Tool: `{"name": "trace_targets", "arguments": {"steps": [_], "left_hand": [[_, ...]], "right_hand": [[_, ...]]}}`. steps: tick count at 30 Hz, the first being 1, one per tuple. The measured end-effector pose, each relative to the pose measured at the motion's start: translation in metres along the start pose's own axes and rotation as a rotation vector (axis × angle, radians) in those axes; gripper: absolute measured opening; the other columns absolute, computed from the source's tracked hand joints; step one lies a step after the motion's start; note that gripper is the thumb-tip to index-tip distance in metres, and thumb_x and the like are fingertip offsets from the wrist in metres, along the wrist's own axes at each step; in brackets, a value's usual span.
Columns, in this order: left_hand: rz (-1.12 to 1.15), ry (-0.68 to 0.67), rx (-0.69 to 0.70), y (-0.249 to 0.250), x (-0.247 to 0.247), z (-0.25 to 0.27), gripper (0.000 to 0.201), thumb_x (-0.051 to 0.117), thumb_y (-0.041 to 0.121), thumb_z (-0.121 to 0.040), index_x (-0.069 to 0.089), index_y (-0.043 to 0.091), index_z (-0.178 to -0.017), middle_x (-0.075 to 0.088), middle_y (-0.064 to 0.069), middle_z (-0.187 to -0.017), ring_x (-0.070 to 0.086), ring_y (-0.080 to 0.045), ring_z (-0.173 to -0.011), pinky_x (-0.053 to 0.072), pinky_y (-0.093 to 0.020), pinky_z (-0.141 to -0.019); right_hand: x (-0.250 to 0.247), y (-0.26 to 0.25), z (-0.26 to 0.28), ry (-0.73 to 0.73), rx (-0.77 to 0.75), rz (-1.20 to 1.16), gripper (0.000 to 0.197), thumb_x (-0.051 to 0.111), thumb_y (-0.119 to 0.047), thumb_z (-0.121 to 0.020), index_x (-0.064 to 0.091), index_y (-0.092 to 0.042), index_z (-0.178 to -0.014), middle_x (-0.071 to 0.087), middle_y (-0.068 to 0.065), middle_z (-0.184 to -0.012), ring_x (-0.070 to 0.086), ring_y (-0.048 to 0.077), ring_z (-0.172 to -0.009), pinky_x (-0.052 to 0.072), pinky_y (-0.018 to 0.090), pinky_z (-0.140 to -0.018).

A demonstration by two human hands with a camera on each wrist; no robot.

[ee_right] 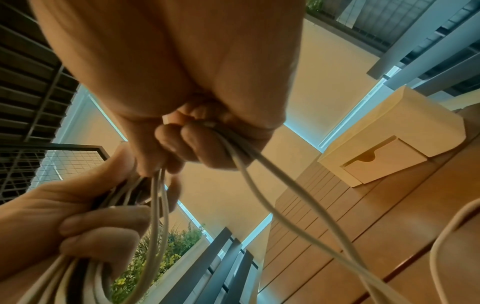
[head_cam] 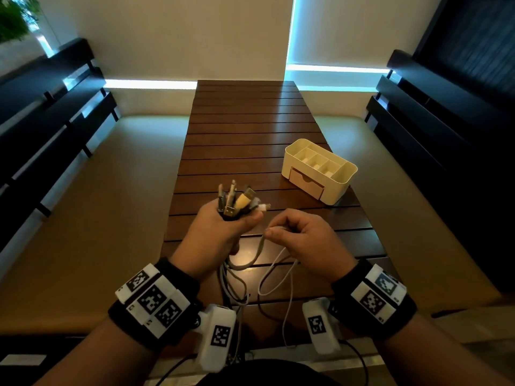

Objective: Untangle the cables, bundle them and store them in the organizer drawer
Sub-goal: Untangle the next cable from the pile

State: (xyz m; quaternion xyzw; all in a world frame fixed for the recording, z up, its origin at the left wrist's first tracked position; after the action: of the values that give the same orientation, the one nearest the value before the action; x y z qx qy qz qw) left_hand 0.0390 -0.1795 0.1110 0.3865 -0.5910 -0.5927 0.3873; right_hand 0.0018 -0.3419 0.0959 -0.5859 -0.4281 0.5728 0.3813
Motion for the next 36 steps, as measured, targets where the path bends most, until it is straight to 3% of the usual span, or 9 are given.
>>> {"name": "trace_targets", "arguments": {"steps": [6, 9, 14, 18, 21, 25, 29, 34, 36], "left_hand": [[-0.004, -0.217, -0.124, -0.010, 0.023, 0.007, 0.008, 0.061, 0.013, -0.095, 0.067, 0.012, -0.099, 0.060, -0.008, -0.065, 0.036, -0.014, -0.047, 0.030, -0.024, -0.043], [-0.001, -0.110, -0.134, -0.011, 0.008, 0.002, 0.006, 0.061, 0.010, -0.094, 0.066, 0.012, -0.092, 0.055, -0.005, -0.060, 0.035, -0.020, -0.051, 0.029, -0.025, -0.044], [-0.115, 0.105, -0.126, -0.021, -0.043, -0.011, 0.005, 0.064, 0.012, -0.092, 0.067, 0.011, -0.089, 0.051, -0.001, -0.056, 0.040, -0.012, -0.047, 0.033, -0.023, -0.044], [-0.195, 0.120, -0.161, -0.035, -0.060, -0.017, 0.016, 0.065, 0.017, -0.092, 0.068, 0.003, -0.099, 0.053, -0.004, -0.059, 0.040, -0.014, -0.046, 0.032, -0.027, -0.049], [-0.175, 0.142, -0.154, -0.030, -0.054, -0.023, 0.007, 0.067, 0.019, -0.091, 0.069, 0.014, -0.094, 0.048, -0.005, -0.057, 0.035, -0.011, -0.040, 0.032, -0.024, -0.042], [-0.035, 0.322, -0.010, -0.005, -0.068, -0.040, 0.006, 0.065, 0.025, -0.094, 0.066, 0.019, -0.091, 0.050, -0.010, -0.075, 0.031, -0.006, -0.036, 0.031, -0.021, -0.040], [-0.199, 0.138, 0.152, 0.022, -0.034, -0.039, 0.024, 0.069, 0.033, -0.091, 0.069, 0.015, -0.107, 0.052, 0.016, -0.056, 0.039, 0.000, -0.043, 0.036, -0.022, -0.046], [-0.292, -0.193, 0.162, 0.023, 0.038, -0.018, 0.015, 0.064, 0.020, -0.093, 0.066, 0.018, -0.108, 0.064, 0.017, -0.071, 0.053, 0.008, -0.051, 0.038, -0.010, -0.050], [-0.306, -0.299, 0.135, 0.018, 0.050, -0.014, 0.011, 0.065, 0.017, -0.092, 0.066, 0.016, -0.103, 0.064, 0.018, -0.068, 0.054, 0.009, -0.052, 0.040, -0.008, -0.050]], "right_hand": [[-0.007, 0.002, 0.007, 0.028, -0.006, -0.097, 0.005, 0.069, -0.017, -0.089, 0.068, -0.020, -0.085, 0.063, -0.006, -0.068, 0.052, 0.003, -0.055, 0.043, 0.019, -0.052], [-0.016, 0.019, 0.016, -0.027, 0.143, -0.037, 0.014, 0.064, -0.029, -0.093, 0.067, -0.016, -0.088, 0.057, -0.005, -0.064, 0.050, 0.011, -0.055, 0.045, 0.024, -0.052], [-0.026, 0.043, 0.041, -0.267, 0.471, 0.157, 0.025, 0.053, -0.041, -0.098, 0.066, -0.023, -0.085, 0.054, -0.010, -0.057, 0.047, 0.003, -0.046, 0.040, 0.017, -0.047], [-0.035, 0.040, 0.048, -0.160, 0.430, -0.001, 0.025, 0.052, -0.035, -0.099, 0.067, -0.017, -0.088, 0.050, -0.010, -0.052, 0.040, 0.007, -0.043, 0.035, 0.017, -0.043], [-0.037, 0.036, 0.054, -0.146, 0.408, -0.034, 0.023, 0.054, -0.032, -0.099, 0.069, -0.016, -0.090, 0.049, -0.010, -0.053, 0.040, 0.004, -0.043, 0.035, 0.015, -0.043], [-0.032, 0.044, 0.067, -0.171, 0.521, 0.138, 0.026, 0.057, -0.036, -0.097, 0.071, -0.016, -0.087, 0.049, -0.010, -0.054, 0.040, 0.003, -0.041, 0.035, 0.019, -0.043], [-0.029, 0.041, 0.061, -0.080, 0.469, 0.279, 0.026, 0.058, -0.042, -0.096, 0.072, -0.022, -0.083, 0.054, -0.010, -0.060, 0.043, -0.002, -0.044, 0.037, 0.022, -0.051], [-0.017, 0.015, 0.044, -0.086, 0.373, 0.370, 0.022, 0.056, -0.040, -0.097, 0.071, -0.028, -0.087, 0.059, -0.025, -0.057, 0.050, -0.015, -0.051, 0.034, 0.018, -0.059], [-0.016, 0.010, 0.042, -0.085, 0.354, 0.375, 0.018, 0.057, -0.036, -0.097, 0.071, -0.030, -0.088, 0.057, -0.031, -0.054, 0.050, -0.016, -0.051, 0.033, 0.017, -0.058]]}}
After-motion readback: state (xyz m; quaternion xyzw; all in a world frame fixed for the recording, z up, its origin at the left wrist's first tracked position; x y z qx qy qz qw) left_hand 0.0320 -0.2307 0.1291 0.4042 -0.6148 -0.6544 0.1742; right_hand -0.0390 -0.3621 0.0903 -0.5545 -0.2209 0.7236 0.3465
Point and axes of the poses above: each hand's wrist, its own z-axis away from the middle knuckle, its own x-axis out of the palm, y = z × x, the point moved 6 cm from there along -z, towards the middle knuckle
